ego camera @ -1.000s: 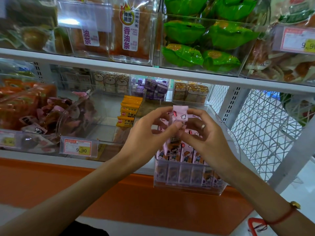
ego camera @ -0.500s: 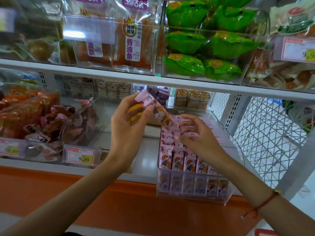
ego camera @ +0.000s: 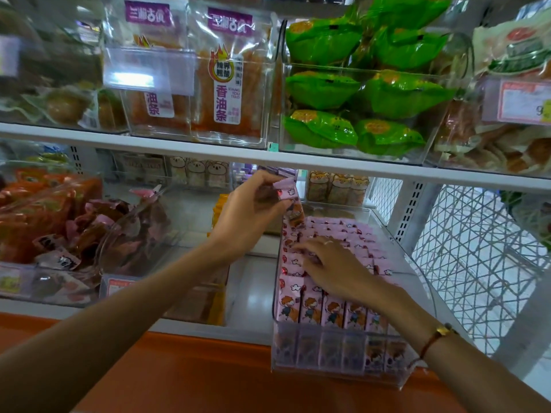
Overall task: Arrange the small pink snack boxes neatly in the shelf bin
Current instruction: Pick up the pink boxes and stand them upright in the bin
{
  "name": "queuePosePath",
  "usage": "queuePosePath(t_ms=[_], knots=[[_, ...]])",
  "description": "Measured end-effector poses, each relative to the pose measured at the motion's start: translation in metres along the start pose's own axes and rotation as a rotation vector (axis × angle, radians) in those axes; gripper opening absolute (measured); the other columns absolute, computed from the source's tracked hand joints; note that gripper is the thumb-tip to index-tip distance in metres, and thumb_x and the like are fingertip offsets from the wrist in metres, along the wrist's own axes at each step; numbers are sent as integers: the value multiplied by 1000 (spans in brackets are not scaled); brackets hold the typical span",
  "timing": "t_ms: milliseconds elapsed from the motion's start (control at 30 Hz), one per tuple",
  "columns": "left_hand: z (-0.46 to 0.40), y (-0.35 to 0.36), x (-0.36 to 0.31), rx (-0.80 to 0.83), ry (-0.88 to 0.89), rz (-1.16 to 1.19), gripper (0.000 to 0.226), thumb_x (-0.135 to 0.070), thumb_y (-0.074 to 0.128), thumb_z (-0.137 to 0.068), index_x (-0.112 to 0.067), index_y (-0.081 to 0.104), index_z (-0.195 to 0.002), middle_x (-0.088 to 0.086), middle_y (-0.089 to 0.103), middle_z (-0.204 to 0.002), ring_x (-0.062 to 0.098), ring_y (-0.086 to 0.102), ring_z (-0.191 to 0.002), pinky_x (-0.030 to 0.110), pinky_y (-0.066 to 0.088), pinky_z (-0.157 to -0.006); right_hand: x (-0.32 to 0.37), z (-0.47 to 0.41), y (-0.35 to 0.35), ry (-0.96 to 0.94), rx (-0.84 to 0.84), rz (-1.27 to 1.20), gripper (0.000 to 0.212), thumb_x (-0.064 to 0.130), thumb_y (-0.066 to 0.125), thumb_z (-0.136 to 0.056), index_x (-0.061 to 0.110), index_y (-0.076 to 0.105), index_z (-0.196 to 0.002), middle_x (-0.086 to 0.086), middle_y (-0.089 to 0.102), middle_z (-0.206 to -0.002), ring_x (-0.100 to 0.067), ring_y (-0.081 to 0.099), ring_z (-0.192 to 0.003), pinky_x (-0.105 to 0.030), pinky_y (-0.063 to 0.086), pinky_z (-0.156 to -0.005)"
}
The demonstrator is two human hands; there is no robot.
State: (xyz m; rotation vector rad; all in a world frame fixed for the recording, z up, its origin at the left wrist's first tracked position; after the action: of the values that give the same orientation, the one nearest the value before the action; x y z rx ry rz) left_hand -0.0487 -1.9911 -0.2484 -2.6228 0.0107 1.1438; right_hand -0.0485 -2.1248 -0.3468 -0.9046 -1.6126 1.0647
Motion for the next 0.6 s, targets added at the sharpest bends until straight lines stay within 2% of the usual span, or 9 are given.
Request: queuePosePath(t_ms=[167, 267, 333, 400, 533, 600], knots=[[-16, 25, 23, 247, -35, -311, 23, -13, 67, -87, -20, 57, -106, -17, 65, -96, -7, 62, -92, 23, 53, -84, 3, 12, 2, -56, -28, 3, 39, 33, 38, -100, 33, 42, -139, 2, 39, -142, -16, 34, -129, -37, 30, -109], [-23, 32, 41, 368, -120, -458, 27, -20, 69, -87, -16, 57, -111, -5, 66, -107, 7, 62, -101, 29, 52, -87, 4, 14, 0, -67, -44, 9, 39, 32, 38, -100, 32, 41, -139, 3, 39, -142, -16, 34, -130, -38, 29, -111], [-24, 40, 52, 472, -154, -628, 27, -25, 67, -88, -15, 62, -113, 1, 64, -117, 13, 59, -104, 24, 47, -84, 5, 15, 0, -70, -46, 4, 40, 32, 38, -100, 32, 40, -140, 2, 40, -142, -17, 35, -130, -40, 29, -111], [-23, 47, 60, 536, -186, -708, 25, -25, 61, -92, -11, 68, -112, 6, 62, -126, 19, 56, -113, 26, 43, -89, 7, 16, -2, -74, -54, 6, 41, 33, 37, -101, 33, 39, -142, 2, 42, -142, -17, 36, -130, -40, 29, -111], [-25, 49, 58, 490, -201, -756, 26, -22, 60, -92, -16, 67, -117, 8, 61, -126, 21, 56, -115, 27, 43, -94, 11, 22, -5, -86, -97, 70, 41, 33, 34, -102, 32, 37, -143, 3, 41, -145, -15, 31, -135, -35, 22, -114], [-27, 46, 50, 450, -138, -808, 28, -23, 64, -89, -22, 66, -117, 7, 63, -122, 22, 54, -116, 33, 45, -96, 13, 27, -18, -101, -199, 131, 39, 31, 34, -101, 31, 42, -139, 4, 45, -142, -13, 34, -133, -32, 19, -112]])
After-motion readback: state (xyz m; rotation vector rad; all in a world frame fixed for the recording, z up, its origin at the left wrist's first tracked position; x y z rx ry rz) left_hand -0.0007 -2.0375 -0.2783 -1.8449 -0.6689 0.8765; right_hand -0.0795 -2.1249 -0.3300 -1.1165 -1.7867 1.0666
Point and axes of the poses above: each hand's wrist, its own z-axis away from the middle knuckle, its own y-axis out of the palm, x = y × z, the point moved 10 cm from there along -z, towards the middle knuckle
